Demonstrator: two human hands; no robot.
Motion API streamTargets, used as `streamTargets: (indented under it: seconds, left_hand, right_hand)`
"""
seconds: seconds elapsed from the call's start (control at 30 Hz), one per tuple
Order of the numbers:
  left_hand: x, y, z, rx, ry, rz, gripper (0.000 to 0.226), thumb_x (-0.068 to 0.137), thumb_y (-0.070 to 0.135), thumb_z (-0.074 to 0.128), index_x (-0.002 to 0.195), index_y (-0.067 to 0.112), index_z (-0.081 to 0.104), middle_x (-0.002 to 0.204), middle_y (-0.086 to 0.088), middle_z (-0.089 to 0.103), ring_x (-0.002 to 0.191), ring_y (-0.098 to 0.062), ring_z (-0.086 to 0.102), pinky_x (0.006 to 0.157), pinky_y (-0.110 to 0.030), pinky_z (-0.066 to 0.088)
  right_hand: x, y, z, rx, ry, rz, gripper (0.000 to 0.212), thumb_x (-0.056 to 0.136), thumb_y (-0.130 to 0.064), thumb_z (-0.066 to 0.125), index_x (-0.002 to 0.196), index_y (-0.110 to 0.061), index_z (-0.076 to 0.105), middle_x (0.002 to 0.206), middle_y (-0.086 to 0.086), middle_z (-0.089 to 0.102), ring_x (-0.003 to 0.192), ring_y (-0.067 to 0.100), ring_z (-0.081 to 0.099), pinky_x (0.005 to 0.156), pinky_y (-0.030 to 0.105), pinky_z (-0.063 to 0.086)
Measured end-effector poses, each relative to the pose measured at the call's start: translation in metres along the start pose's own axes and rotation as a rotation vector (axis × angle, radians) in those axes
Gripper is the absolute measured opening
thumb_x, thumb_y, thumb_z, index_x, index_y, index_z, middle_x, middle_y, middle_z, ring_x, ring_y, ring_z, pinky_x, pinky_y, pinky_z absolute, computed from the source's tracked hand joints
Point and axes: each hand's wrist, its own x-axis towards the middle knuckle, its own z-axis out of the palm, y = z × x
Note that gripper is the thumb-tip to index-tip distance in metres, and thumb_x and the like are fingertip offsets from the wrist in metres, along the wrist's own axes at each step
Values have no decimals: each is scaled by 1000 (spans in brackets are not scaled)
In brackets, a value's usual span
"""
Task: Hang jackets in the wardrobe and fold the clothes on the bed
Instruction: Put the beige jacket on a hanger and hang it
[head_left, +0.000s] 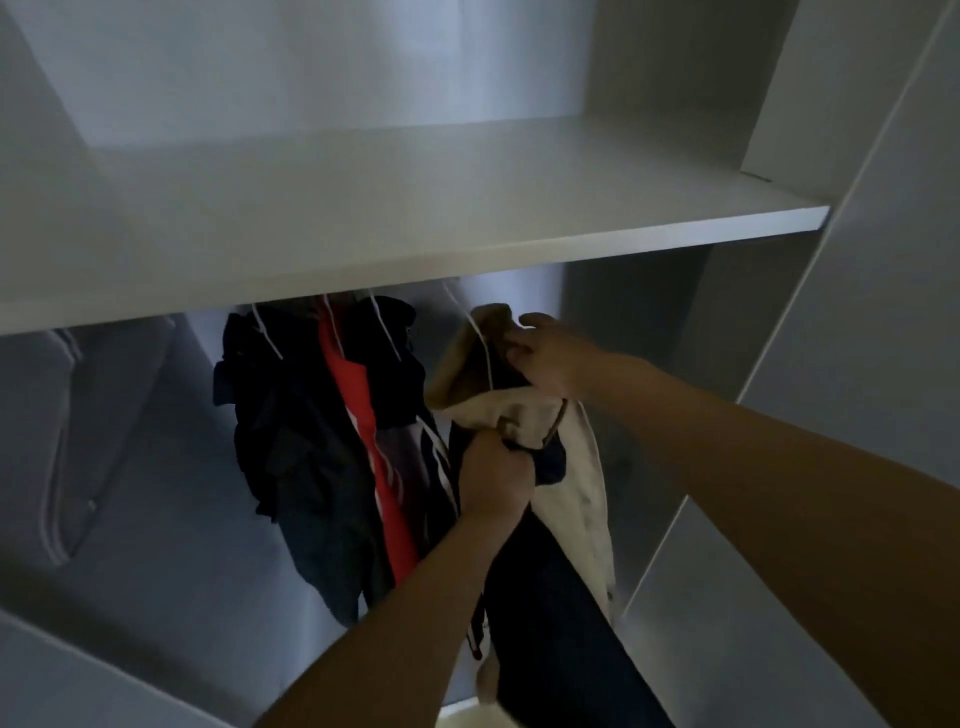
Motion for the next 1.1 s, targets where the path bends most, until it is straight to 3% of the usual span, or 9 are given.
streamTargets:
  seconds: [0.07,0.23,0.4,0.57,0.77,0.9,0.97,1.03,1.1]
  left_hand:
    - [25,7,3,50,65,-10,32,94,1,46,65,14,38,79,-11,55,82,-29,54,67,-30,36]
    - [68,13,16,120,171,-22,39,98,3,44,61,15,35,107,-23,65,101,-33,60,70,-22,35]
    - [84,14,32,123,296,-43,23,101,10,43,110,-4,59,118,-19,62,113,-30,57,90,-24,37]
    - [74,15,36,25,427,-27,21,94,6,47,110,-3,57,108,-20,63,102,-34,60,87,-35,45]
    - [92,31,16,7,294,84,17,89,20,67,84,4,69,90,-10,71,82,-16,66,69,-21,43]
    - [113,25,11,82,72,-171,33,99,12,47,125,-4,57,128,-21,59,83,-18,59,63,-22,40]
    - [109,23,10,249,63,-155,41,97,16,48,132,-5,50,132,-21,55,110,-33,59,82,-31,49]
    - [90,17,14,409,121,-110,51,96,26,48,138,-3,39,136,-19,47,122,-36,49,101,-40,43]
    - [63,11,20,569,267,78,49,95,29,46,133,0,41,132,-19,45,121,-37,46,101,-44,40]
  right_hand:
    - [5,13,1,85,-24,22,43,105,-27,31,143,-9,42,120,6,44,118,25,41,98,32,34]
    - [7,42,9,277,7,86,57,104,-36,36,152,-7,25,159,10,20,144,25,24,115,32,21]
    - [14,64,13,286,5,88,63,102,-34,41,155,-12,15,162,7,12,147,24,18,117,33,22]
    - [16,73,19,294,12,65,63,102,-31,42,155,-14,14,162,6,12,147,23,18,118,33,21]
    - [19,78,29,292,24,90,64,100,-24,45,155,-15,15,162,5,13,147,24,21,118,35,24]
    - [20,80,43,314,20,99,65,99,-24,47,155,-16,16,162,4,13,147,25,20,118,35,25]
    - [15,80,50,344,18,114,64,99,-22,47,155,-16,17,161,4,15,146,26,22,117,37,27]
    - [1,81,55,371,30,141,63,98,-20,48,154,-15,19,160,6,18,144,27,26,117,37,28]
    - [-22,84,59,393,56,183,63,97,-18,49,154,-13,22,159,8,21,142,27,30,116,36,28]
